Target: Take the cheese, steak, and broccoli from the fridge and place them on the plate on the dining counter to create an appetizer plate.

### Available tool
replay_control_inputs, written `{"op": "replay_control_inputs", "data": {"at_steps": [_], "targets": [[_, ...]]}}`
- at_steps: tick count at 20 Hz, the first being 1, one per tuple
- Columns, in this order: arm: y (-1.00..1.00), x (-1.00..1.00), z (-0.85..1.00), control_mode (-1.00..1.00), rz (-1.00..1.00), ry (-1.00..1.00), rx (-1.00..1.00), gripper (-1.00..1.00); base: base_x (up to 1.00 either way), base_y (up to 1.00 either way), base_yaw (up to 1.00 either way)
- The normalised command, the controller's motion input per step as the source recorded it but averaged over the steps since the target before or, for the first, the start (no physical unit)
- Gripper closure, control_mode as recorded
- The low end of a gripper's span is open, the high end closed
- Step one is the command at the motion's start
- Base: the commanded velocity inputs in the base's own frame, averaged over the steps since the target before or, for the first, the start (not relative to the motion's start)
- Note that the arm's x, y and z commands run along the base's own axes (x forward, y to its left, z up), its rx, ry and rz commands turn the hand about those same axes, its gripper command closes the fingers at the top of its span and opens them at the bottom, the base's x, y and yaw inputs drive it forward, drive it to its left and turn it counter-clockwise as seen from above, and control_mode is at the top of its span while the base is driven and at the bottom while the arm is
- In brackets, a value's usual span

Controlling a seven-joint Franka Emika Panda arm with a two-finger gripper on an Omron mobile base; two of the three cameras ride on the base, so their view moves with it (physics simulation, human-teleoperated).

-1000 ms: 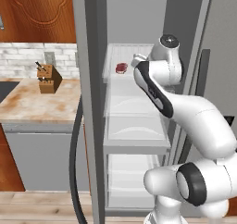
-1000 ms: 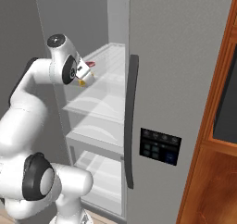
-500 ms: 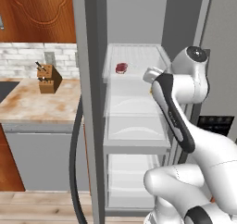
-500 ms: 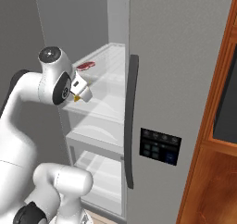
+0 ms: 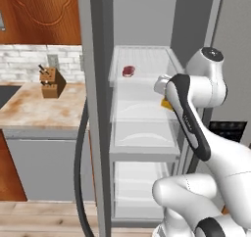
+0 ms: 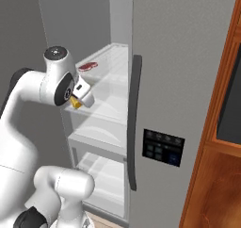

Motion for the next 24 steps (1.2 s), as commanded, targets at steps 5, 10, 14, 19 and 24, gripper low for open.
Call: {"op": "replay_control_inputs", "data": {"at_steps": [5,10,14,19,24], "targets": [[0.0,0.0,0.0,1.0,0.0,0.0,0.0,1.0,-1.0,0.03,0.0],[0.0,0.0,0.0,1.0,0.0,0.0,0.0,1.0,-1.0,0.08,0.23],[0.0,0.0,0.0,1.0,0.0,0.0,0.0,1.0,-1.0,0.11,0.55],[0.0,0.0,0.0,1.0,0.0,0.0,0.0,1.0,-1.0,0.2,0.65],[0.0,0.0,0.0,1.0,0.0,0.0,0.0,1.0,-1.0,0.6,0.66]]}}
